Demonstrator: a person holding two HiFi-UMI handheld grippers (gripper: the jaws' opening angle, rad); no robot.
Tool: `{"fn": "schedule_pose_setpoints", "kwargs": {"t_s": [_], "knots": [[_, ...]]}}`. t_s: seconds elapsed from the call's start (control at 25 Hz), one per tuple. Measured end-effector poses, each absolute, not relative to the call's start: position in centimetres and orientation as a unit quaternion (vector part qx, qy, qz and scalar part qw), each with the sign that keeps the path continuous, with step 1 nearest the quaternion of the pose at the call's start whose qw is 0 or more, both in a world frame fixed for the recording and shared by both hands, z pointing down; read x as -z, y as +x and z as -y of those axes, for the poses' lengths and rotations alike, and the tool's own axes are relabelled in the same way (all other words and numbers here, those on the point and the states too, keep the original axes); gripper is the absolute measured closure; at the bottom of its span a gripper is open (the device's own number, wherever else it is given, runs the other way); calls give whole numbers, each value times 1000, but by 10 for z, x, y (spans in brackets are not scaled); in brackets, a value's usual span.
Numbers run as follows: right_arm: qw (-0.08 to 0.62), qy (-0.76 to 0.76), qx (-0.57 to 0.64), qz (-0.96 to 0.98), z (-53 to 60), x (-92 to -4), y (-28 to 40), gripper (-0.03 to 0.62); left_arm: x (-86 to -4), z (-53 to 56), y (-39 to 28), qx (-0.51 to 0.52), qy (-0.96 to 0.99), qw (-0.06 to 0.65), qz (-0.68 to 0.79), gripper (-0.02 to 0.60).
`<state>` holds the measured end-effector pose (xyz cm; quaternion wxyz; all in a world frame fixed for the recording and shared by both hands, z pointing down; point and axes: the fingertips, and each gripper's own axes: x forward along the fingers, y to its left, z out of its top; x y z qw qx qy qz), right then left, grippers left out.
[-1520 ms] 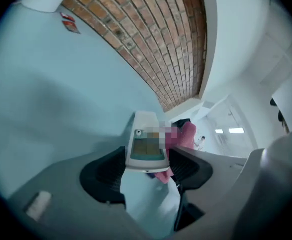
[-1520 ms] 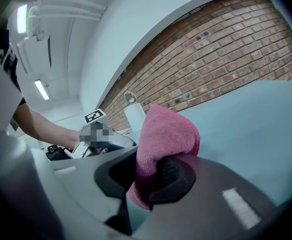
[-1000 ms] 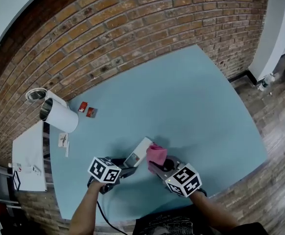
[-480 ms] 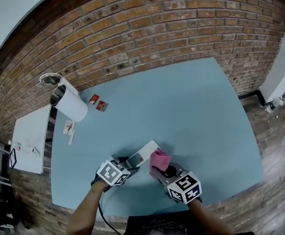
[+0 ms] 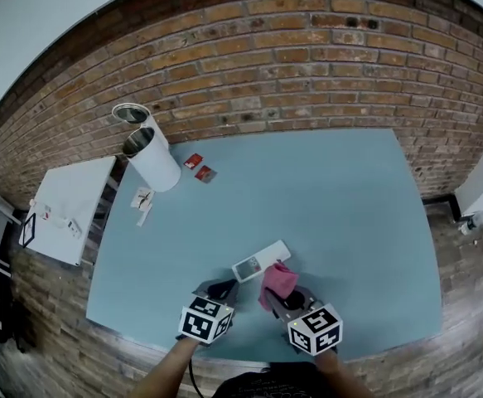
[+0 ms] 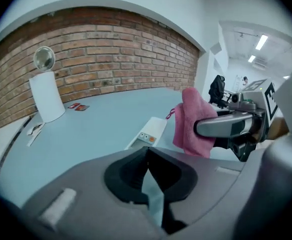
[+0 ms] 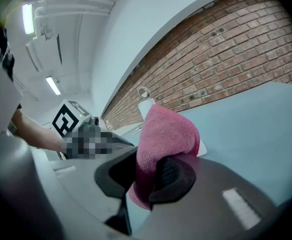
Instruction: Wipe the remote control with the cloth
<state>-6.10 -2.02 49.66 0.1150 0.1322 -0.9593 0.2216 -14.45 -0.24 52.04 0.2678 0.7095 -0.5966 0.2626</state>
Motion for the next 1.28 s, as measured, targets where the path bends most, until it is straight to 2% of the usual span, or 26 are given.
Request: {"fn": "schedule_pose_setpoints", "kwargs": {"t_s": [0.56, 1.28], "knots": [[138, 142, -159, 967, -48, -455, -38, 530, -468, -55, -88, -134, 703, 233, 658, 584], [147, 200, -145, 958, -91, -438, -19, 531, -453, -114, -75, -108, 704, 226, 664, 589]]}}
